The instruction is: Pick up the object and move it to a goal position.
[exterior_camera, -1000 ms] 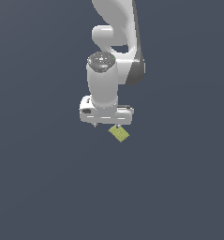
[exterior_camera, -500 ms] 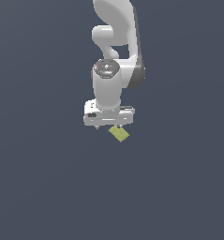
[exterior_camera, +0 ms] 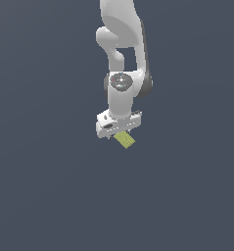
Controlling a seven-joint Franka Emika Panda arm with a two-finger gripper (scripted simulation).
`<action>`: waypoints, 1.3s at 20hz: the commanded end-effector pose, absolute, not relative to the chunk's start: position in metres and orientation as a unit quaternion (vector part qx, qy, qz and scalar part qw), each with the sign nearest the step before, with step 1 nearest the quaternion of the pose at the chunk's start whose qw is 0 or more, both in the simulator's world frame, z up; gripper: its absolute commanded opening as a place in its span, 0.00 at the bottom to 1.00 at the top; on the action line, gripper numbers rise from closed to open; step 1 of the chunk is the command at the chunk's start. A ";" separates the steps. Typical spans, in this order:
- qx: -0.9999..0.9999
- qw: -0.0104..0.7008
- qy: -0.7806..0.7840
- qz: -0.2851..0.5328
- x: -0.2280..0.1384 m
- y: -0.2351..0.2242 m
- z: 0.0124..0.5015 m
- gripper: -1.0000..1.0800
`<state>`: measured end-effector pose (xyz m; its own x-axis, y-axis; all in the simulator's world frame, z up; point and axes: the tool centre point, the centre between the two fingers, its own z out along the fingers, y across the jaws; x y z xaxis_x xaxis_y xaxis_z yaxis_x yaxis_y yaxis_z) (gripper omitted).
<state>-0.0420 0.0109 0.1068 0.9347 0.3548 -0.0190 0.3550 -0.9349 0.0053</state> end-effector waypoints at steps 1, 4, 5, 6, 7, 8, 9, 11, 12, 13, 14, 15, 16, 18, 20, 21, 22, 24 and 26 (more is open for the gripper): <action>0.974 0.004 0.224 -0.007 -0.050 0.018 0.095 0.96; 0.963 0.004 0.268 -0.005 -0.059 0.026 0.083 0.96; 0.960 0.003 0.281 -0.005 -0.062 0.028 0.080 0.96; 0.956 0.003 0.292 -0.004 -0.065 0.030 0.077 0.96; 0.953 0.003 0.303 -0.003 -0.067 0.032 0.074 0.96; 0.950 0.002 0.313 -0.003 -0.069 0.034 0.071 0.96; 0.947 0.002 0.322 -0.002 -0.071 0.036 0.069 0.96; 0.942 0.001 0.336 -0.002 -0.075 0.039 0.065 0.96; 0.940 0.001 0.342 -0.001 -0.076 0.040 0.064 0.96; 0.938 0.001 0.347 -0.001 -0.077 0.041 0.063 0.96; 0.936 0.000 0.352 -0.001 -0.078 0.042 0.062 0.96; 0.935 0.000 0.355 0.000 -0.079 0.043 0.061 0.96; 0.934 0.000 0.357 0.000 -0.079 0.043 0.060 0.96; 0.933 0.000 0.359 0.000 -0.080 0.043 0.060 0.96; 0.934 0.000 0.356 0.000 -0.079 0.043 0.060 0.96; 0.934 0.000 0.356 0.000 -0.079 0.043 0.059 0.96; 0.934 0.000 0.356 0.000 -0.080 0.043 0.058 0.96; 0.934 0.000 0.357 0.000 -0.080 0.043 0.053 0.96; 0.934 0.000 0.357 0.000 -0.080 0.043 0.046 0.96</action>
<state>-0.0796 0.0430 0.0511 0.7456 0.6664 -0.0002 0.6664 -0.7456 0.0003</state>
